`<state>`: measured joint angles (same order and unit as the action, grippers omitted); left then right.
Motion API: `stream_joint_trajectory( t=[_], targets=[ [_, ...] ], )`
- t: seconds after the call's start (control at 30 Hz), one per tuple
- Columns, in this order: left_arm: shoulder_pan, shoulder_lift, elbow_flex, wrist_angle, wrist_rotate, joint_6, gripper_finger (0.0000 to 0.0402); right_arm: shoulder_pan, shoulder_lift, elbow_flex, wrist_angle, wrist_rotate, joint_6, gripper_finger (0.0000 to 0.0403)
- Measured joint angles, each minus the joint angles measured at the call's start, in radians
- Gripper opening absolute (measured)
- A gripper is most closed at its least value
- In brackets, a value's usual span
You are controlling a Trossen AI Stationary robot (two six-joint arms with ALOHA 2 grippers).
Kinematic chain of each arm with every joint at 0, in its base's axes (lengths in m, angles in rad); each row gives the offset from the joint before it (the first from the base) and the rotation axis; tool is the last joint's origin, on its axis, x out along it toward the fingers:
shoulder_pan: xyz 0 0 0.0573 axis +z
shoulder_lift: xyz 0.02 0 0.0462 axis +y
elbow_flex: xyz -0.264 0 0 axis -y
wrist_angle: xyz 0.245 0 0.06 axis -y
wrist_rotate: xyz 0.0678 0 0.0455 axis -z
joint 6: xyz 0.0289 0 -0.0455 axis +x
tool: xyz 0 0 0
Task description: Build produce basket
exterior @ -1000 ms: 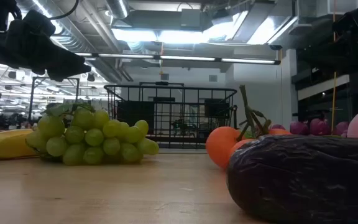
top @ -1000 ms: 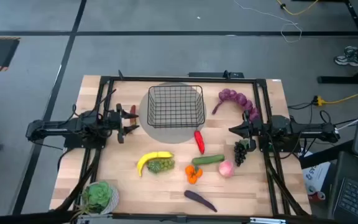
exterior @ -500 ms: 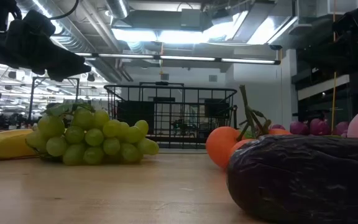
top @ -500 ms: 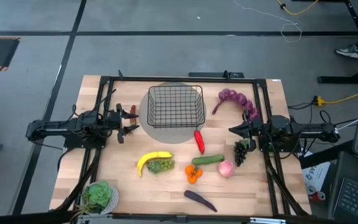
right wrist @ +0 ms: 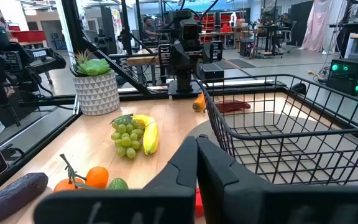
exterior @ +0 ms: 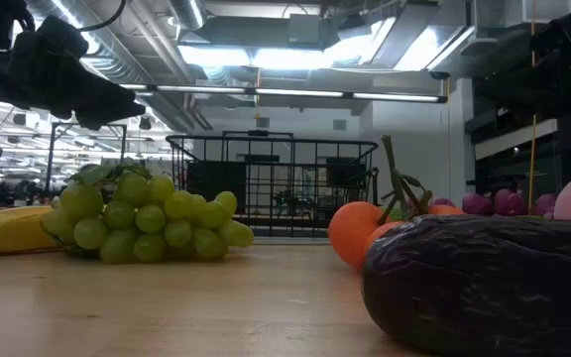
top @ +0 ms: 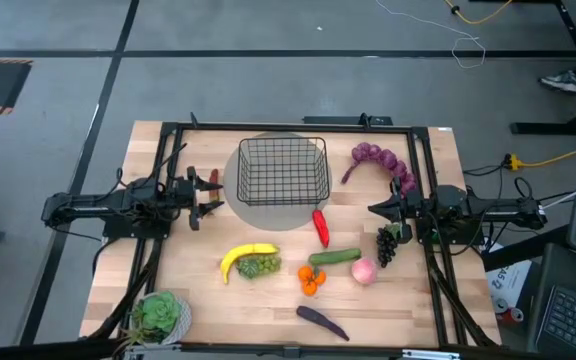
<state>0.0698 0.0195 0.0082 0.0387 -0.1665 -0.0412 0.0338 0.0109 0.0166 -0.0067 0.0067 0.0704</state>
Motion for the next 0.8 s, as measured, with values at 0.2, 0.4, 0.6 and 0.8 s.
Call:
stream_joint_trajectory(
  t=[0.2, 0.4, 0.6, 0.8],
  targets=[
    [0.0, 0.0, 0.0, 0.0, 0.0, 0.0, 0.023, 0.0, 0.0, 0.0, 0.0, 0.0, 0.002, 0.0003],
    [0.0, 0.0, 0.0, 0.0, 0.0, 0.0, 0.023, 0.0, 0.0, 0.0, 0.001, 0.002, 0.07, 0.0003],
    [0.0, 0.0, 0.0, 0.0, 0.0, 0.0, 0.023, 0.0, 0.0, 0.0, 0.011, 0.003, 0.279, 0.0003],
    [0.0, 0.0, 0.0, 0.0, 0.0, 0.0, 0.023, 0.0, 0.0, 0.0, 0.003, 0.009, 0.425, 0.0003]
  ],
)
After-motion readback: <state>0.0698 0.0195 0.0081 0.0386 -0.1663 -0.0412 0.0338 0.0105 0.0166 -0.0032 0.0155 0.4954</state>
